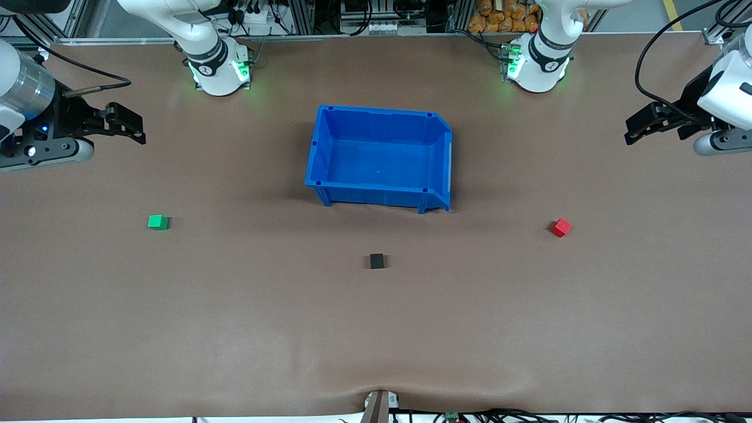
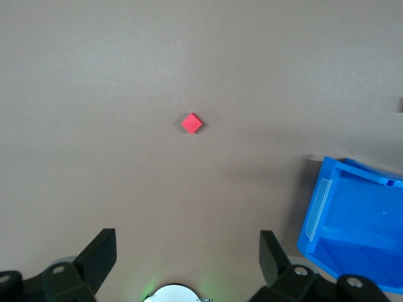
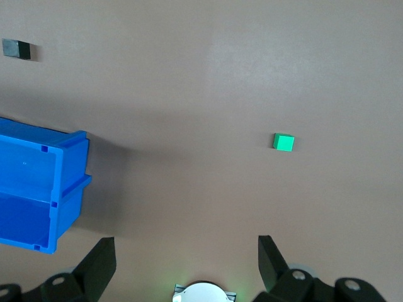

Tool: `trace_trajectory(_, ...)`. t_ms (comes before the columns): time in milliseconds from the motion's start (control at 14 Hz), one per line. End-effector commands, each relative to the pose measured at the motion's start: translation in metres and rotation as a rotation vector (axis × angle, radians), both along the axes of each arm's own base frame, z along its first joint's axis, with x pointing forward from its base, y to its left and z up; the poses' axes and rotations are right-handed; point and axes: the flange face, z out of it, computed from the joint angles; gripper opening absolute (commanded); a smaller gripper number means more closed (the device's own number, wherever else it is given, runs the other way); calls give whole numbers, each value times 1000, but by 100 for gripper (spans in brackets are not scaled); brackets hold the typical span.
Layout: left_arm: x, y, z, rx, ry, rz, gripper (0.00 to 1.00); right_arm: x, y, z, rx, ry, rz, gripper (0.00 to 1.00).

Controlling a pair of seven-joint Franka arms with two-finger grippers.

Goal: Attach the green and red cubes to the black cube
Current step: 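Move the right gripper toward the green cube while the left gripper approaches the red cube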

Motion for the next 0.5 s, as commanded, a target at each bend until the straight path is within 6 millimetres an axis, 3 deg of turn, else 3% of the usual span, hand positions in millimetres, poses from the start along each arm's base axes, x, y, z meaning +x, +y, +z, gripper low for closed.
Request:
trace_trajectory(0,1,-1,6,9,1,-25,100,2,4,3,-10,-6,-4,100)
trace_trajectory(429,4,10,14,5,-14,-5,100,3,-2,2,-9,-1,-15,100)
